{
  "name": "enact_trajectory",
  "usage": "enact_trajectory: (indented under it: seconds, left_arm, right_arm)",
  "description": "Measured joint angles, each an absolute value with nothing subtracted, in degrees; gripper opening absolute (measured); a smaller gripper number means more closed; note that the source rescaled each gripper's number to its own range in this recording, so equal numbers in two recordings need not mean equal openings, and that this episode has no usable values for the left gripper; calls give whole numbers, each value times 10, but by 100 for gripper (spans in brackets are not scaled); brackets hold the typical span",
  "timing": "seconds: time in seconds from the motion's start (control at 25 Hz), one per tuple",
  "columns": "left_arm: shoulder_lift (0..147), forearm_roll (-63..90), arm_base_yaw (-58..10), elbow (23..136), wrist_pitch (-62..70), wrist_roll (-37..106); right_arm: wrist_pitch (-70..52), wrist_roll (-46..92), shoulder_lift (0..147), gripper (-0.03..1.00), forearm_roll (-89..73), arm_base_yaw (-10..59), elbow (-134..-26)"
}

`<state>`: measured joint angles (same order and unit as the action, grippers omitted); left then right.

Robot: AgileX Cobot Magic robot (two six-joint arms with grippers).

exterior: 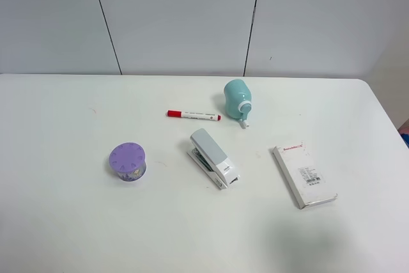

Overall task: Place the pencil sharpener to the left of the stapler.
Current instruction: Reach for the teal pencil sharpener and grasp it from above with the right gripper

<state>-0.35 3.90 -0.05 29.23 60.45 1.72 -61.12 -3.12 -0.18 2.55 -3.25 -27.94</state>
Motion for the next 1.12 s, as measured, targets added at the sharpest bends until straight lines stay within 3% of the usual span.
enact_trajectory:
  seconds: [1.12]
  left_arm:
    - [38,39,-1,318,567,17]
  right_arm:
    - [-611,-31,-2,81,26,-32,-279]
